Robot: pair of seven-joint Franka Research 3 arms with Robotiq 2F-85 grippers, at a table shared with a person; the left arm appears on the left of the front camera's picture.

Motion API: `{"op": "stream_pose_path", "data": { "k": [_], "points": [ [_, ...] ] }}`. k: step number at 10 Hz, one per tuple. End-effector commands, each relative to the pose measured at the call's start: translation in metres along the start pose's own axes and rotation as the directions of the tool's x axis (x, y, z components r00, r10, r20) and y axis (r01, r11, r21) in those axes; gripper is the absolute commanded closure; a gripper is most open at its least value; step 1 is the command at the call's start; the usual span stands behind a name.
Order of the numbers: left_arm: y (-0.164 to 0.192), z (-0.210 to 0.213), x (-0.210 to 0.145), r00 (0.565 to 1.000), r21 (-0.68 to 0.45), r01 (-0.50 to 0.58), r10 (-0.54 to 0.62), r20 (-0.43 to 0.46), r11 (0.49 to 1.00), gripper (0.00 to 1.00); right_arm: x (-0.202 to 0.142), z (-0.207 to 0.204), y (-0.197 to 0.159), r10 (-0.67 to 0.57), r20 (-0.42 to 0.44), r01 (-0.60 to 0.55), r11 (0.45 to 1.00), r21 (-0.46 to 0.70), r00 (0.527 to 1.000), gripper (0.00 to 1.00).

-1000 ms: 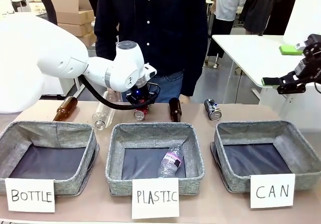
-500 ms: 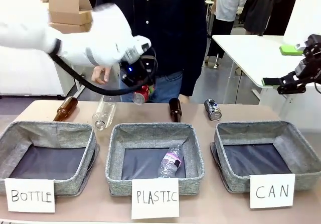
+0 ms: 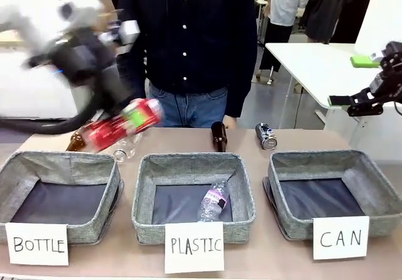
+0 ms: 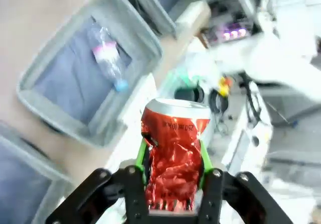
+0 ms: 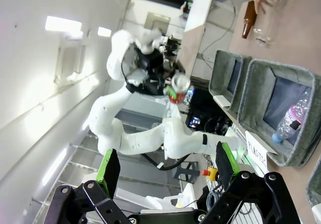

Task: Sort the can waste into the basket.
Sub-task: Pick up the can waste from the table and place it in the right Fabric basket.

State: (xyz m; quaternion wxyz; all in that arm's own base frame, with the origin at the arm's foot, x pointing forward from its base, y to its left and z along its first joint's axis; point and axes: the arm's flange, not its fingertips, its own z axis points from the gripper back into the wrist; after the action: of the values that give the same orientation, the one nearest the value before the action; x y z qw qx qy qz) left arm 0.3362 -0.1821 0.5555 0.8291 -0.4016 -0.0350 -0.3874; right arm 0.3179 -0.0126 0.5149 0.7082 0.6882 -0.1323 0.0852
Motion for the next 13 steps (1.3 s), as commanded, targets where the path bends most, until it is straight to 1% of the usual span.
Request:
{"op": "stream_pose_path", "data": {
  "k": [1, 3, 4, 5, 6, 7, 8, 9, 10, 11, 12, 13],
  "points": [
    [0.003, -0.01, 0.061, 0.992, 0.065, -0.117, 0.114, 0.047, 0.991, 1.0, 0.004, -0.001, 0.001, 0.028, 0.006, -0.028, 0.999, 0.021, 1.0, 0.0],
    [0.003, -0.01, 0.061, 0.992, 0.065, -0.117, 0.114, 0.047, 0.991, 1.0, 0.004, -0.001, 0.001, 0.028, 0.006, -0.028, 0.999, 0.021, 1.0, 0.0],
    [0.0, -0.004, 0.005, 0.999, 0.023, -0.03, 0.029, 0.021, 0.999, 0.58, 0.0, 0.0, 0.0, -0.001, 0.0, 0.001, 1.0, 0.0, 1.0, 0.0],
    [0.0, -0.041, 0.06, 0.993, 0.003, 0.113, -0.113, 0.04, 0.994, 0.58, -0.002, 0.015, 0.032, 0.077, -0.025, -0.079, 0.99, -0.114, 0.997, 0.0],
    [-0.017, -0.086, 0.109, 0.967, 0.007, 0.255, -0.255, 0.024, 0.967, 0.58, -0.013, 0.04, 0.046, 0.118, -0.024, -0.12, 0.969, -0.217, 0.993, 0.0],
    [-0.044, -0.137, 0.147, 0.918, 0.022, 0.396, -0.395, -0.037, 0.918, 0.58, -0.03, 0.075, 0.05, 0.12, -0.026, -0.122, 0.943, -0.31, 0.992, 0.0],
    [-0.073, -0.186, 0.17, 0.836, 0.037, 0.542, -0.535, -0.121, 0.839, 0.58, -0.052, 0.115, 0.049, 0.107, 0.012, -0.095, 0.922, -0.375, 0.994, 0.0],
    [-0.103, -0.231, 0.185, 0.759, 0.033, 0.641, -0.627, -0.178, 0.767, 0.58, -0.082, 0.153, 0.045, 0.073, 0.047, -0.047, 0.911, -0.409, 0.996, 0.0],
    [-0.119, -0.266, 0.2, 0.695, 0.063, 0.712, -0.69, -0.2, 0.699, 0.58, -0.113, 0.174, 0.036, 0.033, 0.027, -0.017, 0.895, -0.445, 0.999, 0.0],
    [-0.125, -0.297, 0.214, 0.664, 0.076, 0.741, -0.714, -0.221, 0.667, 0.58, -0.143, 0.184, 0.026, 0.016, -0.054, -0.036, 0.916, -0.399, 0.998, 0.0],
    [-0.131, -0.321, 0.224, 0.666, 0.066, 0.738, -0.709, -0.231, 0.672, 0.58, -0.166, 0.187, 0.013, 0.015, -0.157, -0.067, 0.941, -0.333, 0.987, 0.0],
    [-0.134, -0.341, 0.23, 0.663, 0.125, 0.746, -0.711, -0.235, 0.655, 0.58, -0.179, 0.189, -0.002, 0.02, -0.172, -0.071, 0.953, -0.294, 0.985, 0.0]
  ]
}}
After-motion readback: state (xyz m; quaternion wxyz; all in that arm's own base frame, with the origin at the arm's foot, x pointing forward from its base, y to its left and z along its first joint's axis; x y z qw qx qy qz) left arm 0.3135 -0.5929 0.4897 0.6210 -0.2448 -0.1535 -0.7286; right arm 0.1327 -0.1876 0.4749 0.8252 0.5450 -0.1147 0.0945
